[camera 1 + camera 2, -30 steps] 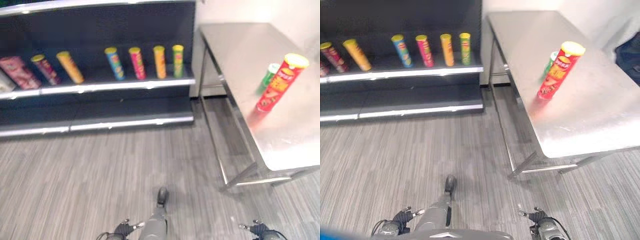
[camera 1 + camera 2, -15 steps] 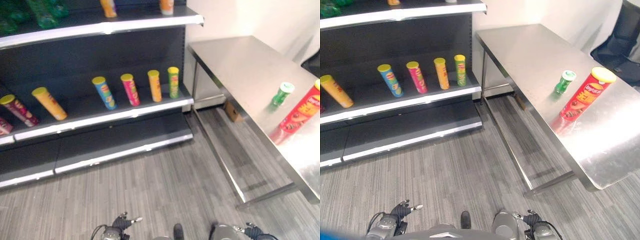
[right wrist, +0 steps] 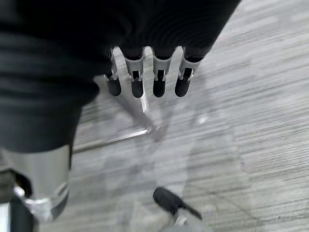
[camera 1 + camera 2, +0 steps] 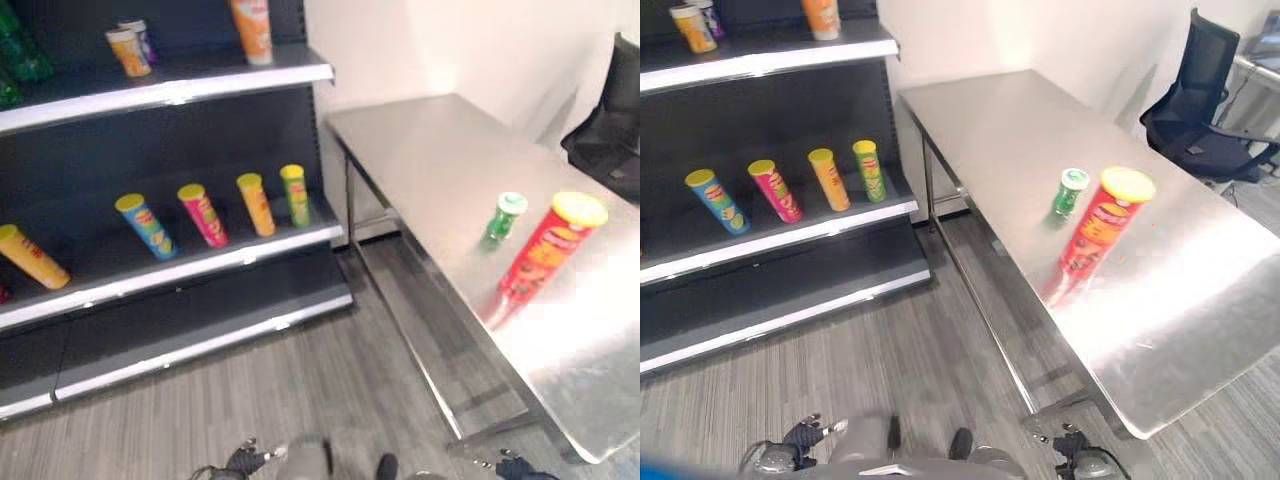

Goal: Put the goods on the table back onto the shelves and tidy them up.

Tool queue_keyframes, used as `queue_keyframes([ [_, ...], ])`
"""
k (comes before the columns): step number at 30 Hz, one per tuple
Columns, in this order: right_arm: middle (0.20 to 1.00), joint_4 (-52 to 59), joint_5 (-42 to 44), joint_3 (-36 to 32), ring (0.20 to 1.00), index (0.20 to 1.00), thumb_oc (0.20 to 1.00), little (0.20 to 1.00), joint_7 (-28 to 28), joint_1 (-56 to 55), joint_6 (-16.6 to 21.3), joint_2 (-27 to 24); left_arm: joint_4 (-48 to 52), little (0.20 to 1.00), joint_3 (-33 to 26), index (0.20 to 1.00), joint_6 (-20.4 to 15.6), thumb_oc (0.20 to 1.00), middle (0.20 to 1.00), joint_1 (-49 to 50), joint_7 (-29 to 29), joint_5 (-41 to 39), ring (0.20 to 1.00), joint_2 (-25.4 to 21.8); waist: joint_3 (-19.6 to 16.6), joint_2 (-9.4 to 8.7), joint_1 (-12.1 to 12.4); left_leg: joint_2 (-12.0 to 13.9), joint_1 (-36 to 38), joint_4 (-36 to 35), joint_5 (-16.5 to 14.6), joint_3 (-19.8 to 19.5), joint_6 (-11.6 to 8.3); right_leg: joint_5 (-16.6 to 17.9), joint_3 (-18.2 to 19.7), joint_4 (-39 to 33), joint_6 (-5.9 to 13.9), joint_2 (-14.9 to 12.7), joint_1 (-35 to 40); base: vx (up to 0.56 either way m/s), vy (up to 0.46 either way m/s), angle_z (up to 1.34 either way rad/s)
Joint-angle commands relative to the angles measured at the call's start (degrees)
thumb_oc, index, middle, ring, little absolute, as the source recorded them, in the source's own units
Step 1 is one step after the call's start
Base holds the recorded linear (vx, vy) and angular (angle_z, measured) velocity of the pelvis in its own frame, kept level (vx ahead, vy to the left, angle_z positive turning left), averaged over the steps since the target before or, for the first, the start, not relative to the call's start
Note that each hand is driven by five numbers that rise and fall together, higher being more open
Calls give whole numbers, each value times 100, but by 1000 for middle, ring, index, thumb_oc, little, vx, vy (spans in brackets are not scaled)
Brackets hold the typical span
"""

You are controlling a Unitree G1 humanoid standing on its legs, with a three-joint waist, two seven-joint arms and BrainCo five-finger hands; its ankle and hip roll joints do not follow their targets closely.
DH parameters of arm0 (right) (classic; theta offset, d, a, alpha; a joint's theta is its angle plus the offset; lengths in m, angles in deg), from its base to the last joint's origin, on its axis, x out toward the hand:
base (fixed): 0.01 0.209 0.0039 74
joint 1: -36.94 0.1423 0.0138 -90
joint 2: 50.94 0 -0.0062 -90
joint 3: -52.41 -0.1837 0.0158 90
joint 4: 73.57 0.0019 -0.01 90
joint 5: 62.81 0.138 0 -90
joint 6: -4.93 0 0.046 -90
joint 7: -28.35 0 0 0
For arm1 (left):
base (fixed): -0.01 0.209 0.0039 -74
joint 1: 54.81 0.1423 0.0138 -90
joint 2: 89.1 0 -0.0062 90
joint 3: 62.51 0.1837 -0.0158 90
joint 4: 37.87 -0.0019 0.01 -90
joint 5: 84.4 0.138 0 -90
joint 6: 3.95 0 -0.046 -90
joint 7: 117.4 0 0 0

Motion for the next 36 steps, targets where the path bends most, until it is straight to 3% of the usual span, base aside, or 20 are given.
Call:
queue_keyframes([
  [1, 1000, 100, 131, -129, 1000, 1000, 1000, 1000, -97, 6, 52, -389, -7, 1000, 73, 1000, -203, 1000, 1000, -341, 141, -128, 1000, -18, 125, 163, 24, 336, 2617, -5377, -649, -261, 111, -228, 550, -367, 1118, -482, 495, 311, 322, -145],
  [3, 1000, 36, 54, -145, 1000, 1000, 1000, 1000, -115, -1, 81, -397, -99, 1000, 51, 1000, -225, 1000, 1000, -373, 210, -171, 1000, 25, -3, 340, 35, 250, 2890, -6204, -510, -924, 34, -291, 869, -367, 1167, -386, 538, 335, 338, -165],
  [6, 1000, -24, 36, -198, 1000, 1000, 1000, 1000, -100, -65, 65, -320, -77, 1000, 24, 1000, -240, 1000, 1000, -331, 192, -189, 1000, 1, -157, 398, -20, 201, 3224, -6497, -487, -753, 61, -285, 1012, -367, 1236, -501, 552, 180, 276, -121],
  [9, 1000, -66, 12, -199, 1000, 1000, 1000, 1000, -82, -57, 11, -195, -105, 1000, -30, 1000, -244, 1000, 1000, -366, 224, -167, 1000, -92, -221, 367, -96, 12, 3433, -6592, -632, -292, 260, -190, 1230, -275, 1396, -779, 448, 102, 316, -49],
  [12, 1000, -31, -24, -186, 1000, 1000, 1000, 1000, -74, -52, -16, -161, -101, 1000, -40, 1000, -240, 1000, 1000, -362, 223, -151, 1000, -108, -227, 353, -101, -115, 3498, -6592, -740, -141, 401, -176, 1358, -136, 1480, -911, 352, 30, 194, -33],
  [17, 1000, -30, -6, -281, 1000, 1000, 1000, 1000, -67, -33, -38, -137, -185, 1000, -70, 1000, -219, 1000, 1000, -357, 184, -97, 1000, -128, -233, 324, -152, -297, 3576, -6592, -878, 66, 569, -116, 1417, 138, 1656, -1095, 154, 30, 174, -32],
  [24, 1000, -89, 104, -427, 1000, 1000, 1000, 1000, -100, -7, -52, -161, -212, 1000, -97, 1000, -210, 1000, 1000, -396, 185, -90, 1000, -214, -175, 277, -206, -287, 3556, -6592, -914, 296, 614, 74, 1290, 344, 1768, -1131, -93, -2, 58, -13],
  [28, 1000, -455, 370, -901, 1000, 1000, 1000, 1000, -129, -207, -62, -329, -255, 1000, -174, 1000, -233, 1000, 1000, -428, 174, -117, 1000, -305, -227, 183, -325, -284, 3550, -6592, -960, 355, 589, 91, 1259, 134, 1732, -1161, -34, 17, 16, -3],
  [35, 1000, -625, 829, -1977, 1000, 1000, 1000, 1000, -211, -527, 18, -1062, -235, 1000, -299, 1000, -275, 1000, 1000, -419, 105, -127, 1000, -429, -286, 58, -491, -234, 3601, -6592, -1027, 421, 535, 103, 1235, -40, 1757, -1149, 41, 20, -7, -2],
  [36, 1000, -594, 947, -2380, 1000, 1000, 1000, 1000, -192, -677, 27, -1390, -222, 1000, -335, 1000, -282, 1000, 1000, -385, 48, -78, 1000, -457, -320, 34, -546, -223, 3626, -6592, -1049, 434, 518, 105, 1218, -62, 1769, -1151, 70, 53, -5, -4],
])
